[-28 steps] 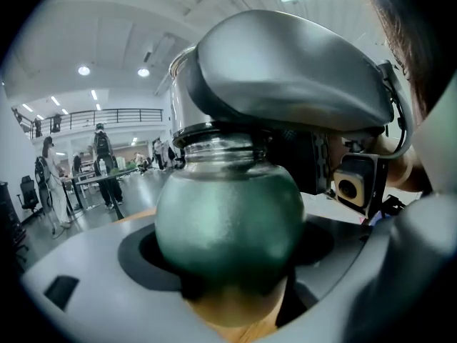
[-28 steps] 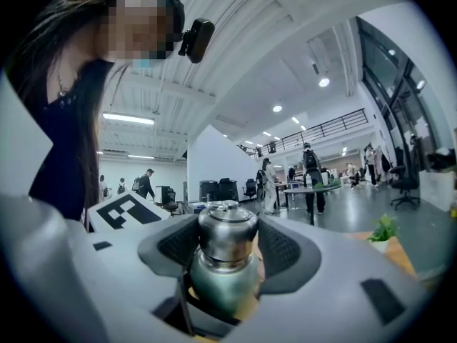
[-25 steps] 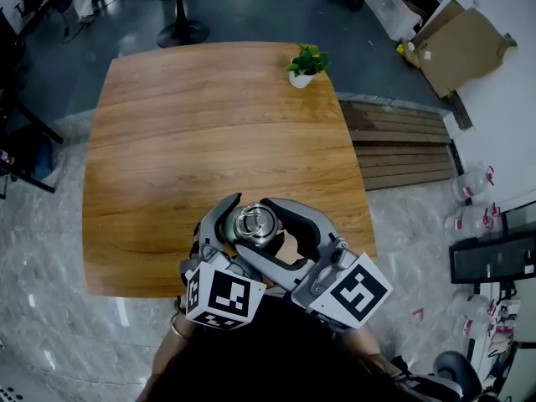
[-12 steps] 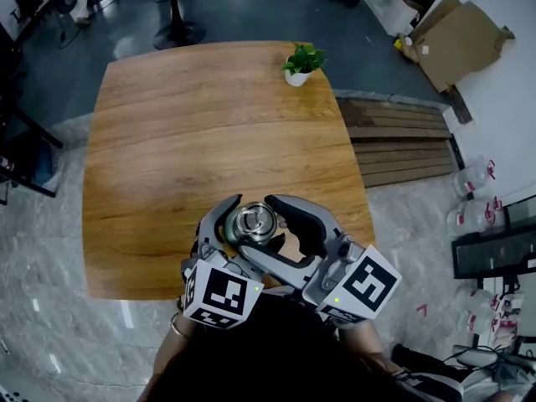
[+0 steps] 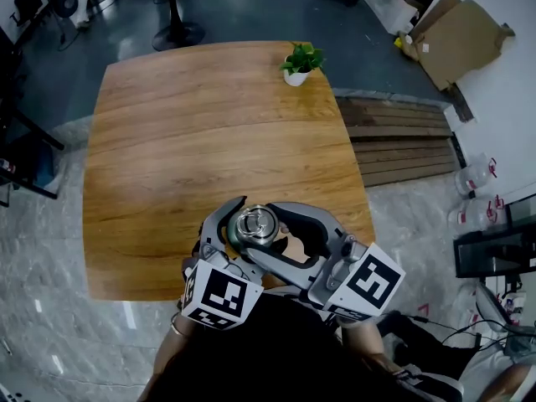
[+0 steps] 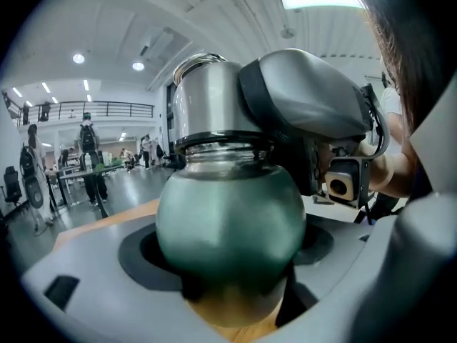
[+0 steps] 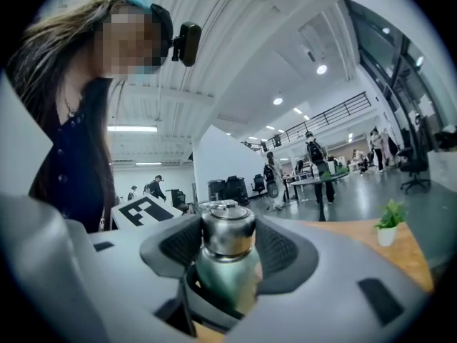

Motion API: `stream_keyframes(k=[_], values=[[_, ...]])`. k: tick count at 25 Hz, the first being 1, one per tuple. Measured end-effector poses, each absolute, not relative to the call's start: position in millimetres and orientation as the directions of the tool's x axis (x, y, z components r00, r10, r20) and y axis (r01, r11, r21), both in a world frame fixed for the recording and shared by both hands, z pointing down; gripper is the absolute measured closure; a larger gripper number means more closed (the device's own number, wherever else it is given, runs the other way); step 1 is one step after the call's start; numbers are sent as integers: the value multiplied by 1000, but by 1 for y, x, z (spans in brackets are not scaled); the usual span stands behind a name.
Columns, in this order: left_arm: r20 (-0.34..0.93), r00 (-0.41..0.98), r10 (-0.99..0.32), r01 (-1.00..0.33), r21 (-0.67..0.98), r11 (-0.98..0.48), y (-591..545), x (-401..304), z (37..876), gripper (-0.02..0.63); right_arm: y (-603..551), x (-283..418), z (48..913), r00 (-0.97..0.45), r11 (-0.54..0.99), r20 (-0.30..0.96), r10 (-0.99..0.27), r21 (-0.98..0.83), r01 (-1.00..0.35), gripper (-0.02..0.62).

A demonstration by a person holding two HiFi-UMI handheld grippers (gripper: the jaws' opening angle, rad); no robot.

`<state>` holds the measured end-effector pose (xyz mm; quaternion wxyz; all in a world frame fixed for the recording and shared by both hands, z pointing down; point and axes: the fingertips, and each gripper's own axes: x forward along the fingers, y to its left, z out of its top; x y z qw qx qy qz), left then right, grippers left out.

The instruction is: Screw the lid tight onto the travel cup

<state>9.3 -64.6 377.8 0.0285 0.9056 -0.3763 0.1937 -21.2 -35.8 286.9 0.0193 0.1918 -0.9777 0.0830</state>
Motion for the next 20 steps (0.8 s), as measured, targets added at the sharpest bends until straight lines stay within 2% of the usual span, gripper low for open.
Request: stream_keyframes(k=[8, 11, 15, 20], values=[[440, 562, -701, -729, -136, -671, -68, 3, 393, 192, -41, -25, 296, -870, 865, 157, -468, -123, -487, 350], [402, 615, -678, -712, -87, -697, -67, 7, 389, 192, -40, -26, 293, -886, 875, 128, -446, -146, -462, 348], [307, 772, -556, -577, -26, -816, -55, 14, 374, 192, -33, -19, 286, -931, 906, 78, -356, -216, -364, 342], [283, 881, -379, -382, -46, -923, -34, 20, 365, 192, -21, -22, 280, -971, 940, 38, -238, -241, -240, 336]])
